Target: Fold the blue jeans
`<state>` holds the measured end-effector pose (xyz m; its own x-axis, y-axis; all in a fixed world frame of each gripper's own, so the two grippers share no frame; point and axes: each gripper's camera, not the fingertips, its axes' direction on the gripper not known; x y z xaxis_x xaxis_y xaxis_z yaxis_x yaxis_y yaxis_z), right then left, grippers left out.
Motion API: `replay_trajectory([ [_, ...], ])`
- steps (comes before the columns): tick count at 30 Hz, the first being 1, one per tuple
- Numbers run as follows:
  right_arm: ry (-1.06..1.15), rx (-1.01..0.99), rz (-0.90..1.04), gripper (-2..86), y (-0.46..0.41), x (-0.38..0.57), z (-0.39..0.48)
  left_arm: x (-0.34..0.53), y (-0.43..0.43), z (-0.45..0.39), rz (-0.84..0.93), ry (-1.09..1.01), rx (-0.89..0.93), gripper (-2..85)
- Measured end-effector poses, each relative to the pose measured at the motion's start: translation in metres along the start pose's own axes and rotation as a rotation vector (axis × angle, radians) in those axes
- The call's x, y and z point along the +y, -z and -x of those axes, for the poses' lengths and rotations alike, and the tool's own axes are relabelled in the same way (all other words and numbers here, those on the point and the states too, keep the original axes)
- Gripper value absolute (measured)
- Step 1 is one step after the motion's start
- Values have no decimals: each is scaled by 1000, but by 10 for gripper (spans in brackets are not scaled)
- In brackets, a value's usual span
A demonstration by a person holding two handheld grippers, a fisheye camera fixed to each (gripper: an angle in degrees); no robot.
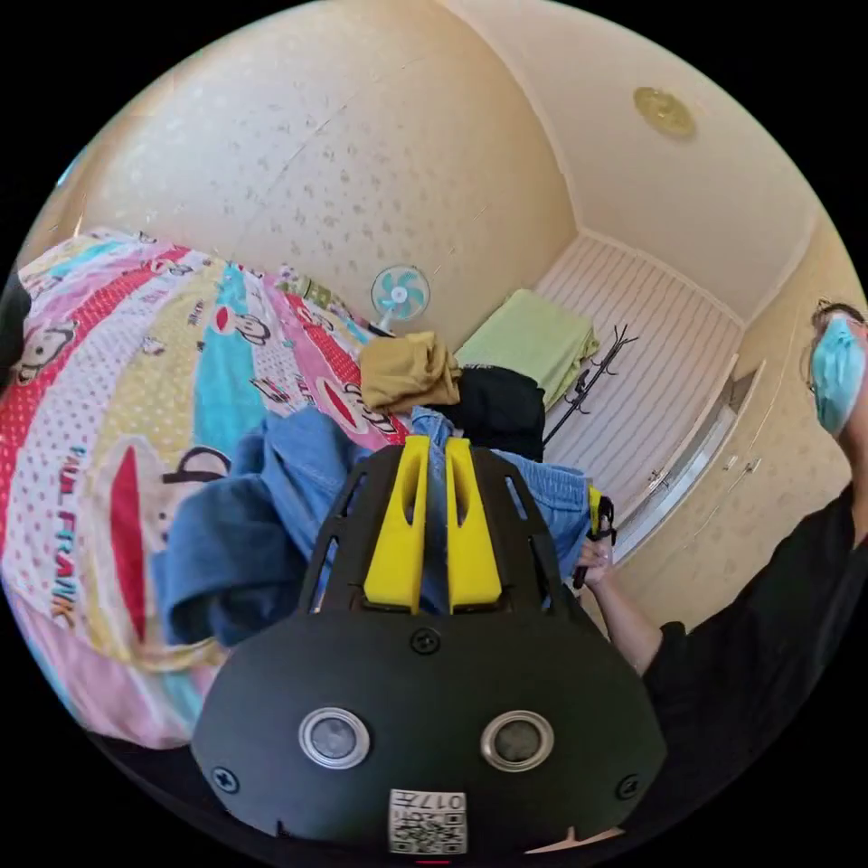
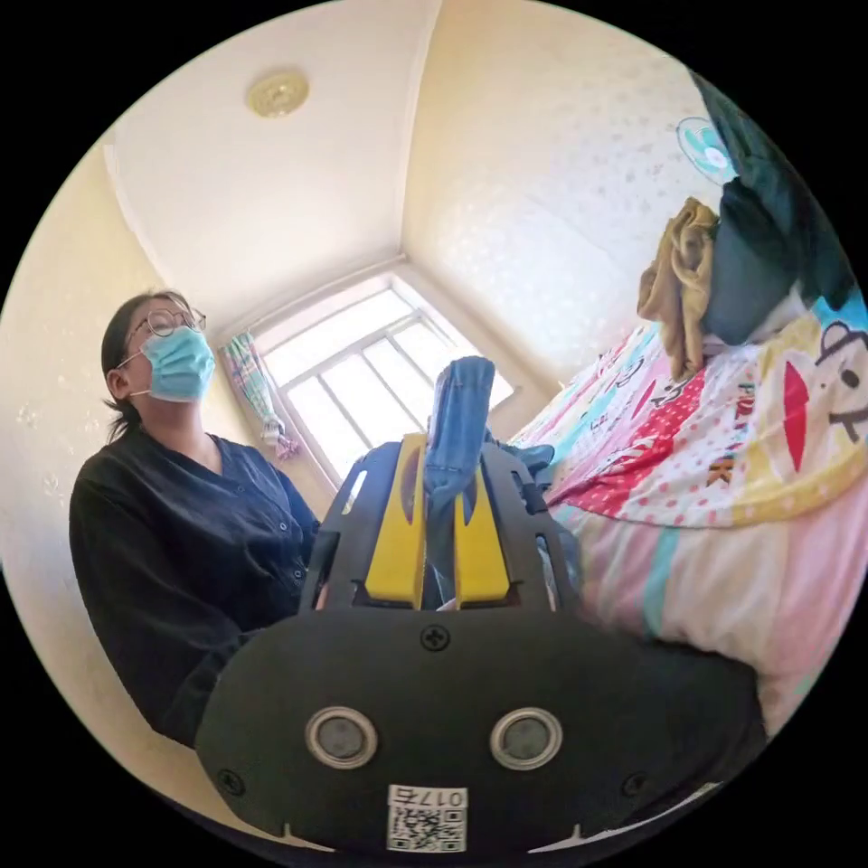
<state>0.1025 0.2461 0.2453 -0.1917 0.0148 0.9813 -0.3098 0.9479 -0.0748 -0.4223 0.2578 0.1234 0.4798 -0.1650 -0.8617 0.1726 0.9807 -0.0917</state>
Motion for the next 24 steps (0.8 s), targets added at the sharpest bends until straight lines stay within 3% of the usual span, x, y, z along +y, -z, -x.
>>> replay_trajectory([
  [4, 124, -6, -44, -2, -62, -49, 56, -55, 144, -78, -283, -172, -68, 10],
  [11, 628, 57, -187, 4, -123, -164, 248, -122, 321, -264, -849, -441, -97, 7],
  [16, 806, 120, -261, 14, -127, -216, 386, -176, 400, -354, -1042, -542, 42, 8],
  [21, 929, 289, -302, 20, -144, -245, 481, -213, 434, -426, -1216, -640, -8, 8],
  [24, 896, 448, -328, 23, -164, -264, 488, -225, 428, -460, -1323, -719, -121, 8],
])
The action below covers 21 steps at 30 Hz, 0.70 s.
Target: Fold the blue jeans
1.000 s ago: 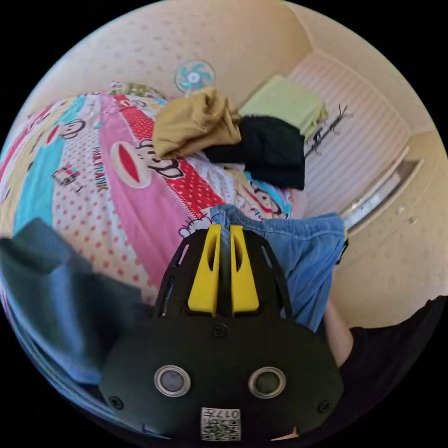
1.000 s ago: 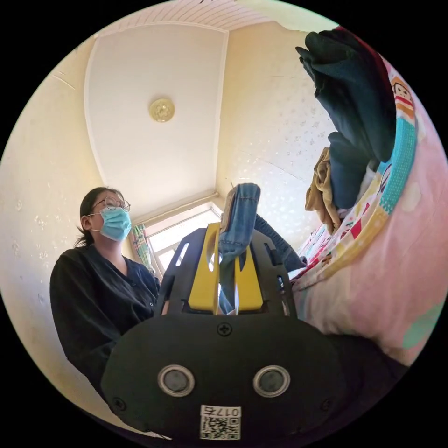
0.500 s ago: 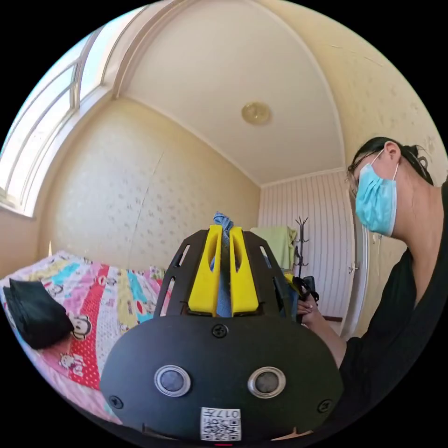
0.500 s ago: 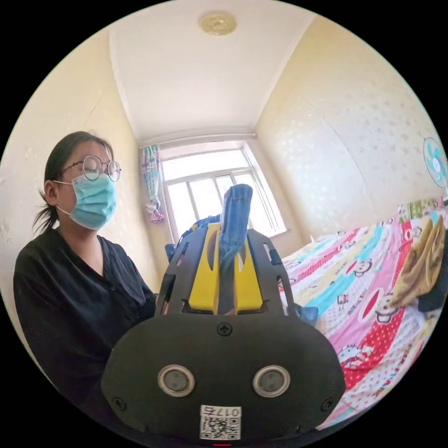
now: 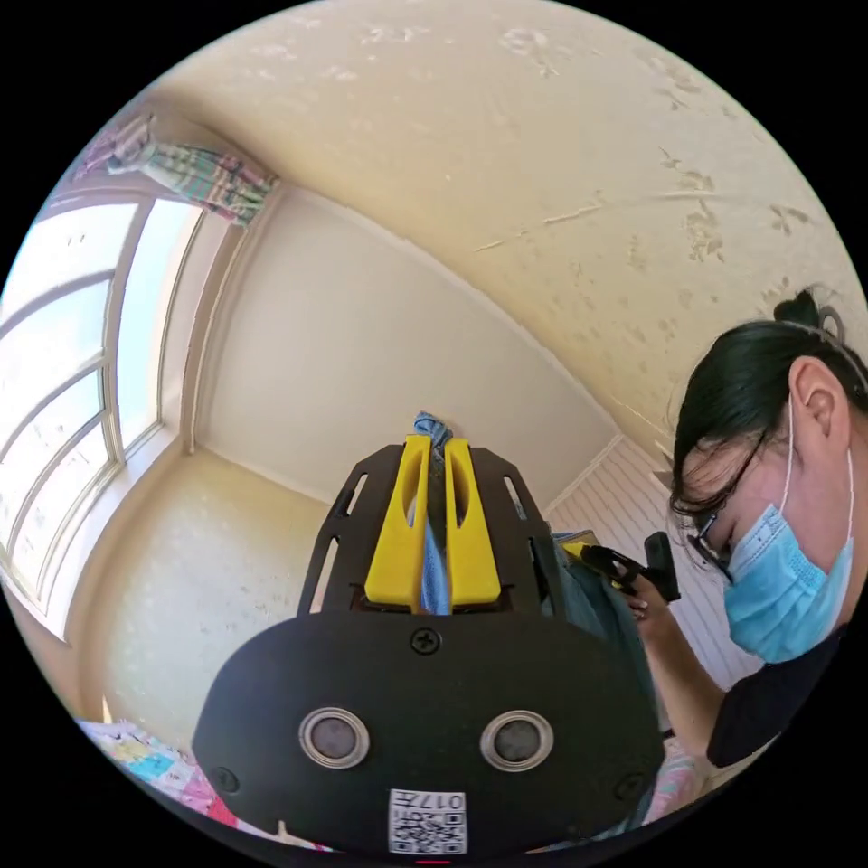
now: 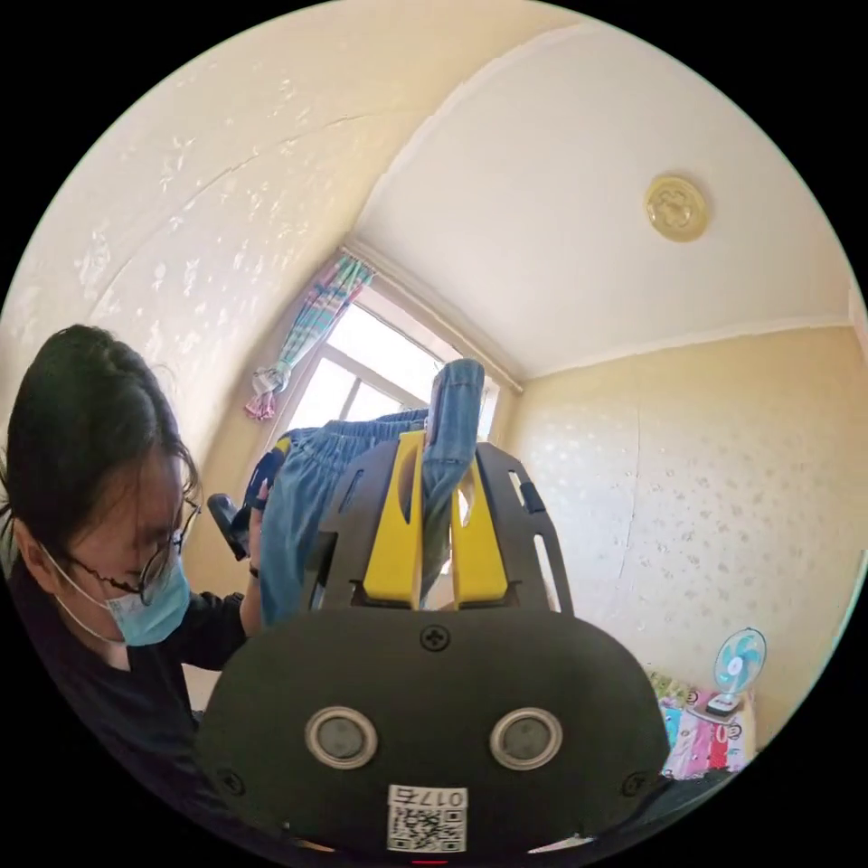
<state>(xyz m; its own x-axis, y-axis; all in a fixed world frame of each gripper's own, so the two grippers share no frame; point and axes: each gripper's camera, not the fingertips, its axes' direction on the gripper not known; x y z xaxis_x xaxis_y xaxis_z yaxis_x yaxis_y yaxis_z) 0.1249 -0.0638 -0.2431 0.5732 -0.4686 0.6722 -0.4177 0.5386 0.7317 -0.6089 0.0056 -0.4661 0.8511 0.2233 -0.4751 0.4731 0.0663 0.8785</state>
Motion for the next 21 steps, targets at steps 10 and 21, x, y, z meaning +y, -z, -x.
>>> replay_trajectory([
  [10, -507, 396, 431, 68, -281, 107, -233, 232, -334, 167, 823, 25, -375, 34],
  [21, -664, 104, 1301, 139, -271, 633, -191, 554, -95, 272, 1547, 247, -64, 49],
])
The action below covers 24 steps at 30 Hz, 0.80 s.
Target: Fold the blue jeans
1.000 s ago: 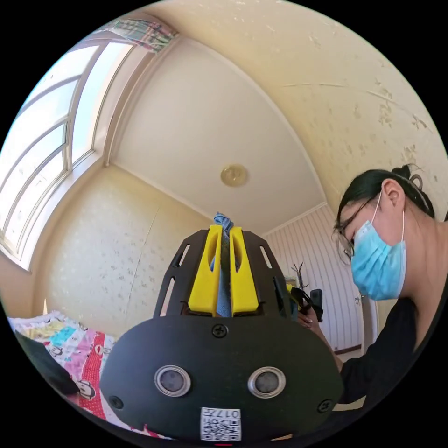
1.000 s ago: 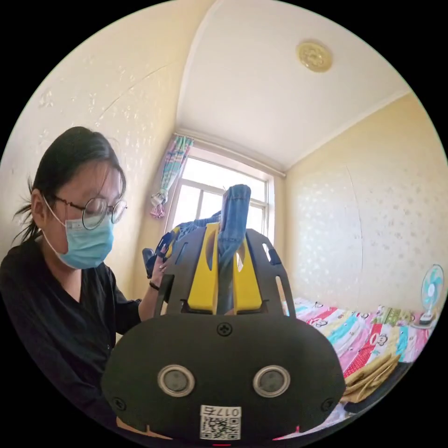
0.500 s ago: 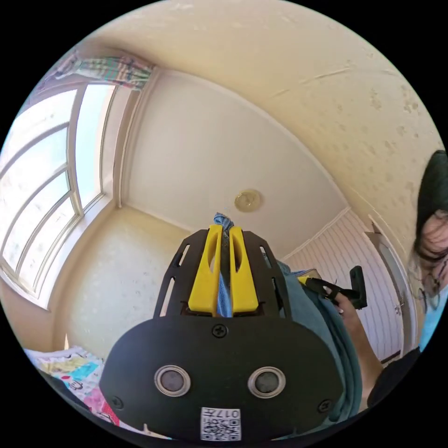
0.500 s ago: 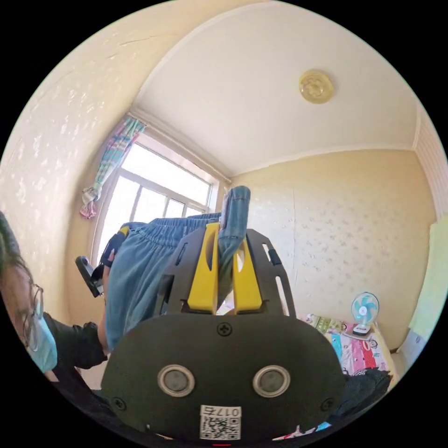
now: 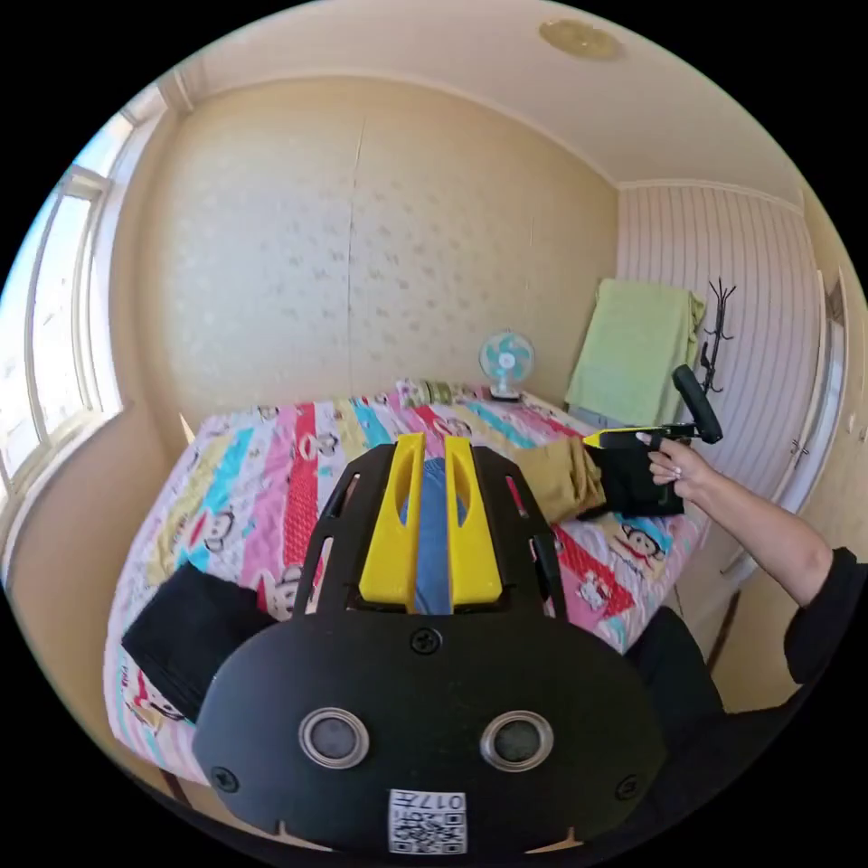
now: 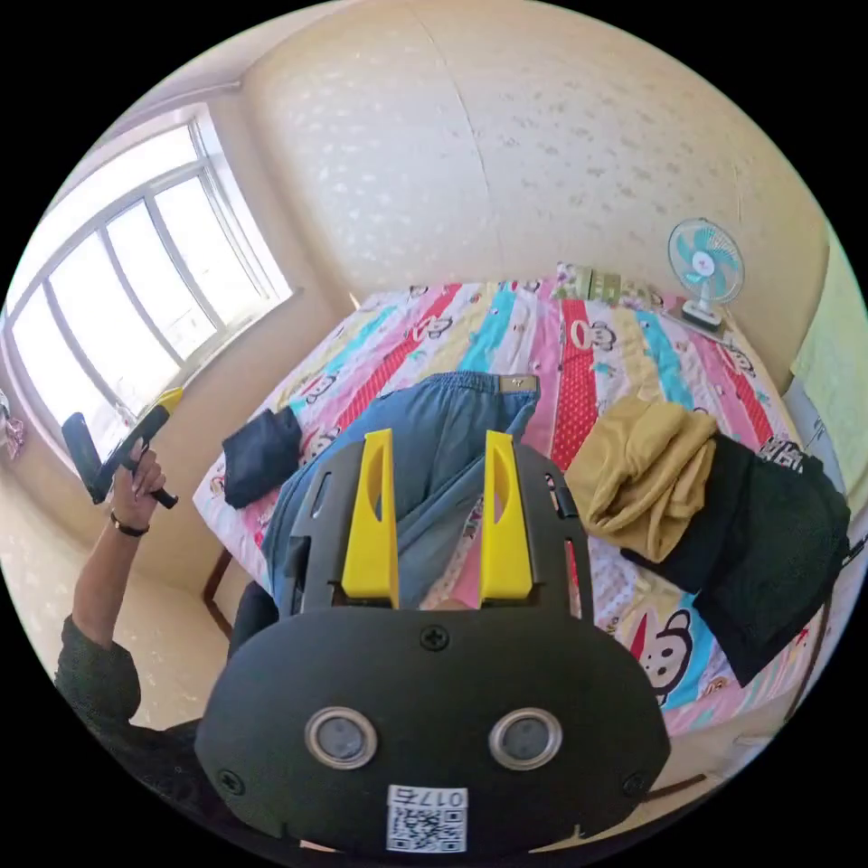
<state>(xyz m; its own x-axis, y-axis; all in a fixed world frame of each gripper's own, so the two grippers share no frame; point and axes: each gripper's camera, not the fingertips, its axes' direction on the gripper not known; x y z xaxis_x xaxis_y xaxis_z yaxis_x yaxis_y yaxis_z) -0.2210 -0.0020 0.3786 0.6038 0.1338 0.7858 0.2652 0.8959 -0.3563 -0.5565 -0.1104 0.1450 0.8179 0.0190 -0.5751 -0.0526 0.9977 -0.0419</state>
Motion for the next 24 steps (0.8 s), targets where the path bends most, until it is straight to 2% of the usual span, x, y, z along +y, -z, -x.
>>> replay_trajectory([
  [2, 52, -79, 109, 139, -75, 54, 12, 92, -57, -3, 151, 29, 101, 52],
  [4, 108, -164, 118, 141, -122, 104, 38, 151, -85, -17, 224, 18, 150, 60],
  [6, 180, -212, 17, 145, -149, 156, 83, 200, -105, -35, 282, 0, 152, 64],
  [8, 175, -91, -106, 155, -157, 184, 111, 246, -116, -50, 308, 50, 104, 75],
  [10, 120, 37, -156, 156, -165, 199, 128, 272, -109, -50, 263, 143, 13, 82],
  [12, 79, -1, -223, 138, -165, 220, 141, 295, -85, -47, 158, 247, -154, 87],
  [13, 98, -21, -243, 125, -166, 226, 144, 313, -59, -45, 24, 318, -243, 87],
  [14, 144, -21, -256, 99, -172, 236, 149, 337, -31, -45, -140, 332, -236, 92],
  [16, 98, 65, -180, 87, -191, 243, 144, 360, -5, -33, -316, 358, -166, 86],
  [18, 33, 38, -248, 81, -179, 260, 134, 346, -4, -7, -242, 390, -167, 88],
  [20, 18, 70, -321, 80, -168, 275, 133, 323, -26, 22, -29, 391, -223, 109],
  [21, 39, 104, -383, 83, -164, 286, 134, 322, -33, 28, 4, 392, -197, 107],
  [22, 57, 118, -404, 84, -164, 290, 135, 326, -49, 39, 50, 435, -97, 103],
  [24, 128, 101, -367, 81, -185, 302, 129, 337, -44, 53, -30, 525, -39, 98],
])
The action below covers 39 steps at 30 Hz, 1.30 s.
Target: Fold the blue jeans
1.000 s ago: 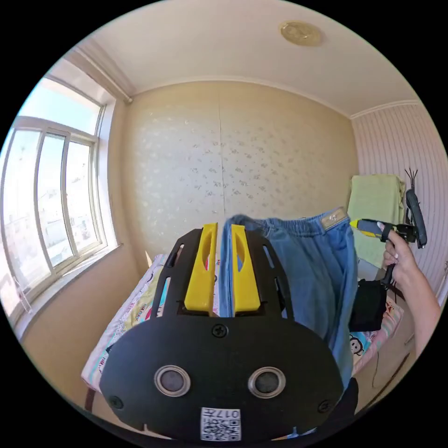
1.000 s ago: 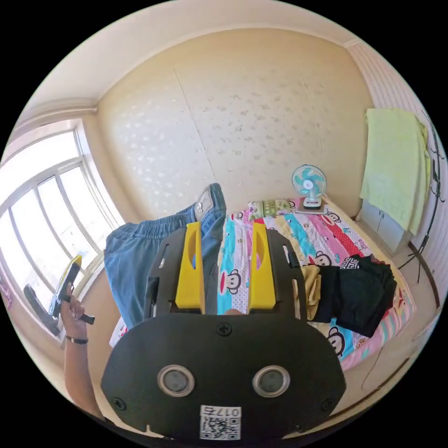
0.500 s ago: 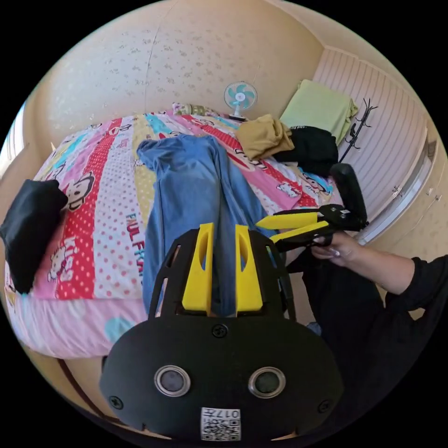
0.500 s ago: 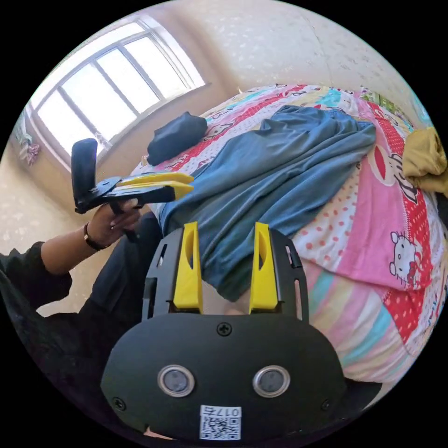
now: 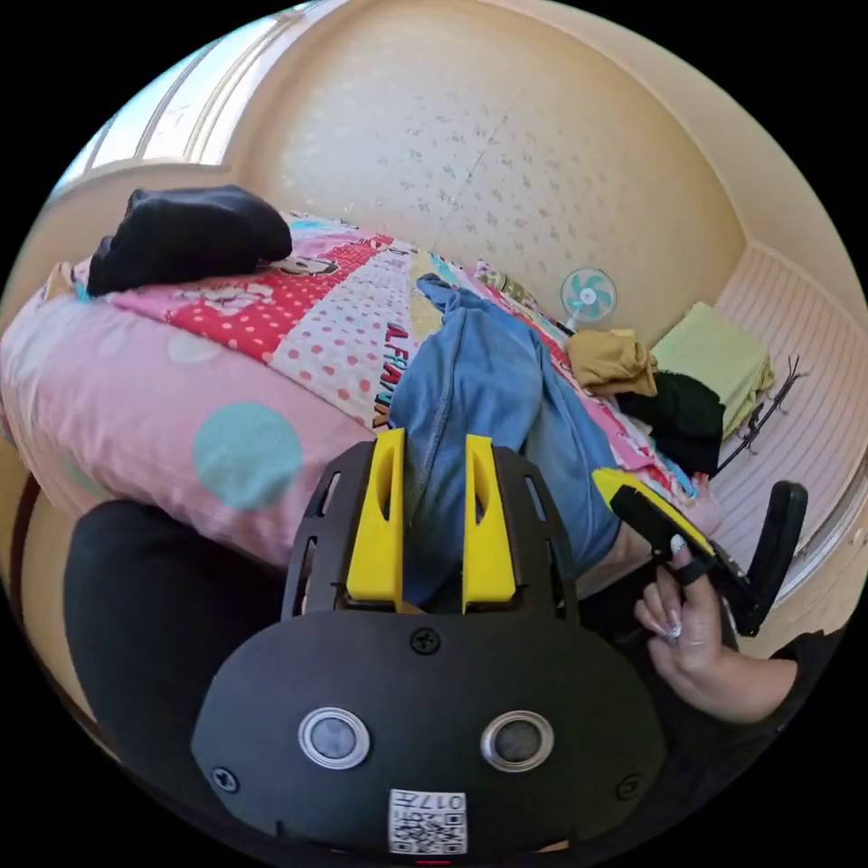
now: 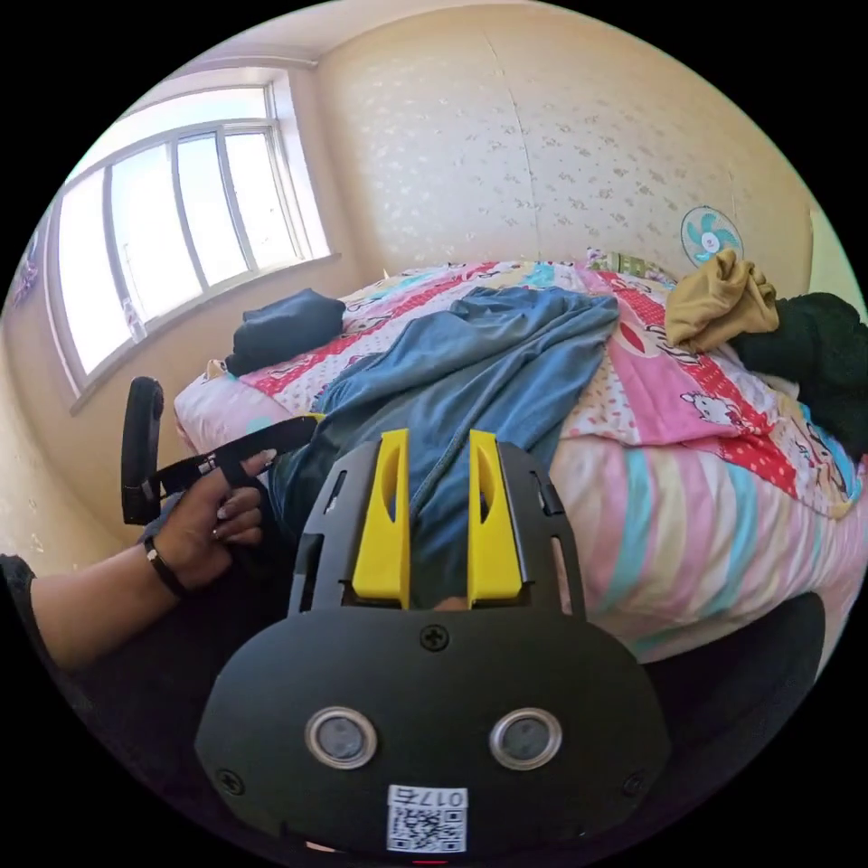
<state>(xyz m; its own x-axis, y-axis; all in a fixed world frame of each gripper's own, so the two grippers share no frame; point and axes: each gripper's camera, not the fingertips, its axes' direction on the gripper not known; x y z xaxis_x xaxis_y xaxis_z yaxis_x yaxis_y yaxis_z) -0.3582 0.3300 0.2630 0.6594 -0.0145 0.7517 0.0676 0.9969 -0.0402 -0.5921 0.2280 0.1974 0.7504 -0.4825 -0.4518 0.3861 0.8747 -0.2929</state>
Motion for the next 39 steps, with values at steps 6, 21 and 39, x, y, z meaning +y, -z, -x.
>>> replay_trajectory([
  [6, -40, -123, 22, 29, 18, 9, -27, -32, 18, 25, 96, 59, 88, 9],
  [21, -364, 174, 58, 5, 163, 70, -162, -24, 235, 107, -531, 495, 20, 39],
  [39, -465, 422, -18, 7, 191, 80, -155, 13, 41, -152, 429, -178, 356, 109],
])
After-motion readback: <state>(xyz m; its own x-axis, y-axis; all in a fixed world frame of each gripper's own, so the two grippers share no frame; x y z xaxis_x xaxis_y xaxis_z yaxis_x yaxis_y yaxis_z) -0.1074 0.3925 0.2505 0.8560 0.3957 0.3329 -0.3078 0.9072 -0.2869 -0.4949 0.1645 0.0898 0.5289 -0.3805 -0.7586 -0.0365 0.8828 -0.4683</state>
